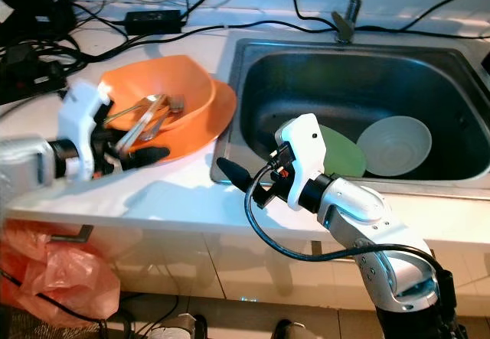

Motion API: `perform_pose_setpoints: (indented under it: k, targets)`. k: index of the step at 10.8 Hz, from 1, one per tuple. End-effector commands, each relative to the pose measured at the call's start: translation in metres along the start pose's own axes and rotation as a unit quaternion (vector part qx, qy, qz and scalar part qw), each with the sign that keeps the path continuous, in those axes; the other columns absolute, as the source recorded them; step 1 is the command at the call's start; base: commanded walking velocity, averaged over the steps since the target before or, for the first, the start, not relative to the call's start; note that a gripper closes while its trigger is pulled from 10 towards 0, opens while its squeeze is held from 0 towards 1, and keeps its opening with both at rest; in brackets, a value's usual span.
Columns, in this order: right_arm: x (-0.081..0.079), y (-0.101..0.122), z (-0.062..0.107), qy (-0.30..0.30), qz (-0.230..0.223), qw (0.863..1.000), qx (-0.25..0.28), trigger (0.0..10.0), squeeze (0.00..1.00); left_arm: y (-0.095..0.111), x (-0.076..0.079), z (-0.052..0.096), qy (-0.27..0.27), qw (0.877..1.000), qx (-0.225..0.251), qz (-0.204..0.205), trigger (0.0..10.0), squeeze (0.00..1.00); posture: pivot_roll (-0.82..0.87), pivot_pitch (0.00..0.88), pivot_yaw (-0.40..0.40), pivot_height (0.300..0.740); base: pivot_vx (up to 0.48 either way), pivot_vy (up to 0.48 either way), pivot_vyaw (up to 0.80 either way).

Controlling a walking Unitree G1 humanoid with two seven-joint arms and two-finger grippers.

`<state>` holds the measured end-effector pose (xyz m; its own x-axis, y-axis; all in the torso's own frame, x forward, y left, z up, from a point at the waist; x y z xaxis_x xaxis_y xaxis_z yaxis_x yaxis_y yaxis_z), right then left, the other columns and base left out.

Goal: Kitchen organization

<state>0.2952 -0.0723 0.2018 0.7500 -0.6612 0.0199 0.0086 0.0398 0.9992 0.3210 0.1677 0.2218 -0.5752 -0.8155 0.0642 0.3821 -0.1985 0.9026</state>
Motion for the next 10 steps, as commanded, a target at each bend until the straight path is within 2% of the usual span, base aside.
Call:
perform_pose_setpoints:
  k: [1,3,5,6,7,8,9,10]
  targets:
    - [0.000,0.004,-0.002,0.007,0.010,1.000,0.006,10.0,0.00,0.012,0.003,0.008,-0.013,1.000,0.018,-0.012,10.0,0.00,0.19,0.096,-0.002,0.740,0.000,0.000,0.00]
    - [-0.001,0.005,-0.004,0.014,0.008,1.000,0.011,10.0,0.00,0.023,0.003,0.018,-0.019,0.999,0.027,-0.022,10.0,0.00,0.19,0.091,-0.010,0.740,0.000,0.000,0.00]
    - [-0.001,0.005,-0.007,0.018,0.008,1.000,0.013,10.0,0.00,0.030,0.011,0.029,-0.051,0.997,0.027,-0.043,10.0,0.00,0.19,0.088,-0.019,0.740,0.000,0.000,0.00]
    - [0.000,0.005,-0.008,0.019,0.007,1.000,0.014,10.0,0.00,0.046,0.015,0.039,-0.074,0.995,0.056,-0.039,10.0,0.00,0.19,0.087,-0.025,0.740,0.000,0.000,0.00]
    - [0.000,0.006,-0.009,0.021,0.008,1.000,0.015,10.0,0.00,0.060,0.009,0.044,-0.066,0.993,0.093,-0.032,10.0,0.00,0.20,0.086,-0.028,0.740,0.000,0.000,0.00]
    - [0.000,0.007,-0.010,0.022,0.008,1.000,0.017,10.0,0.00,0.078,-0.015,0.046,-0.015,0.988,0.153,0.007,10.0,0.00,0.20,0.086,-0.031,0.740,0.000,0.000,0.00]
    - [0.001,0.007,-0.011,0.023,0.009,1.000,0.018,10.0,0.00,0.081,-0.031,0.045,0.031,0.983,0.180,0.020,10.0,0.00,0.20,0.085,-0.033,0.740,0.000,0.000,0.00]
    - [0.000,0.008,-0.013,0.025,0.009,0.999,0.019,10.0,0.00,0.074,-0.040,0.042,0.055,0.979,0.191,0.035,10.0,0.00,0.20,0.086,-0.037,0.740,0.000,0.000,0.00]
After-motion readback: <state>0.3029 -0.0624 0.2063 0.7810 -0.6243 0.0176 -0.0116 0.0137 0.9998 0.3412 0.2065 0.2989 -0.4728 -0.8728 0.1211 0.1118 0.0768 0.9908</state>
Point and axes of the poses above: a point about 5 cm out from each wrist's last joint towards the gripper, its own z axis pointing back from the gripper into the wrist, its own y axis along the axis of the wrist's last joint, x = y × z, the point moved 5 cm from there along -z, pointing out of the wrist towards the gripper, and after that the axes turned 2 degrees about z, right-handed, at the moved point
